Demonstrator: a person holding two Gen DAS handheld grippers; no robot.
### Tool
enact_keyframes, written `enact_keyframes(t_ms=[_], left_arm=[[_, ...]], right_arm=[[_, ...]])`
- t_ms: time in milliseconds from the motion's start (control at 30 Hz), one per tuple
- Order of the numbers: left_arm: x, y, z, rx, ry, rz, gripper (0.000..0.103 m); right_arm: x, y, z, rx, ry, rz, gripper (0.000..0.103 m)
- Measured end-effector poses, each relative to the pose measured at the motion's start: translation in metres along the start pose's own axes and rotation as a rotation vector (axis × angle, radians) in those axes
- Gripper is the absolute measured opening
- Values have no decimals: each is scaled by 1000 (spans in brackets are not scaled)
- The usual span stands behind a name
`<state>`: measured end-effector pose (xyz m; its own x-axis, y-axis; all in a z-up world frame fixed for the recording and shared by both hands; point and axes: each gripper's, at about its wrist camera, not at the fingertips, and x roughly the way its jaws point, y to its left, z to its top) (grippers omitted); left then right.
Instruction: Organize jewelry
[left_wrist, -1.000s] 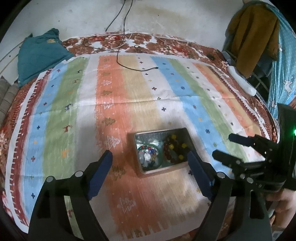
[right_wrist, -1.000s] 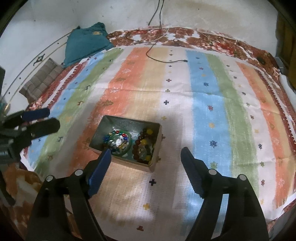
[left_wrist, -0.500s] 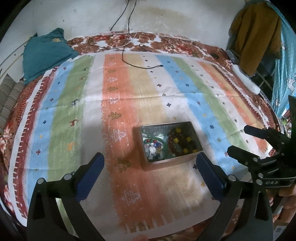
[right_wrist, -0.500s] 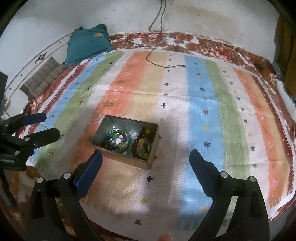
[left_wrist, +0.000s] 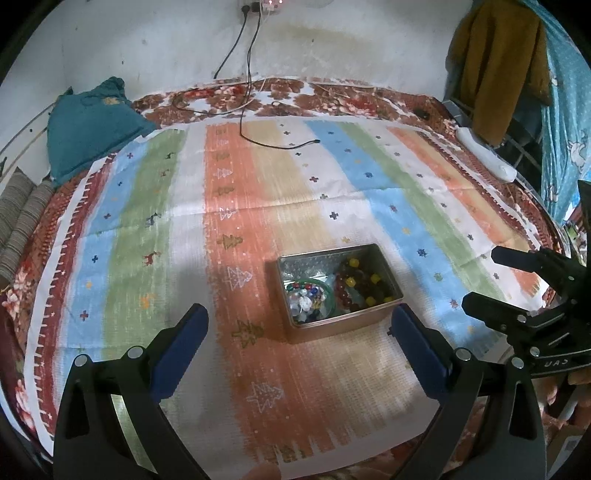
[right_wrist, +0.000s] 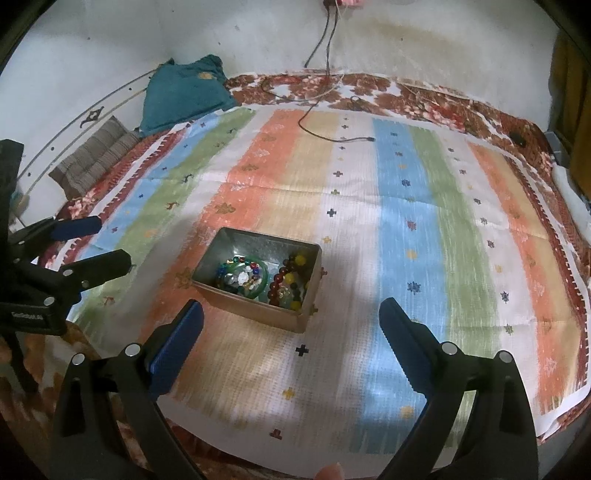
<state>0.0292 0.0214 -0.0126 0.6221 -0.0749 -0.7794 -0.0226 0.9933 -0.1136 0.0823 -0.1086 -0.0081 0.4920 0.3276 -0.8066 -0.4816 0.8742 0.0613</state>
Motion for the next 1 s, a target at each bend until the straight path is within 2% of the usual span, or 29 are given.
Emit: enact_keyframes(t_ms=[267, 500, 1000], left_arm=[[-8, -4, -2, 10, -39, 9, 97], [-18, -13, -7, 54, -83, -19, 97], [-21, -17, -8, 60, -104, 1, 97]], right_arm=[[-8, 3, -2, -15, -34, 1, 97], [-12, 0, -2, 6, -62, 2, 97], [-18, 3, -5, -1, -92, -13, 98]])
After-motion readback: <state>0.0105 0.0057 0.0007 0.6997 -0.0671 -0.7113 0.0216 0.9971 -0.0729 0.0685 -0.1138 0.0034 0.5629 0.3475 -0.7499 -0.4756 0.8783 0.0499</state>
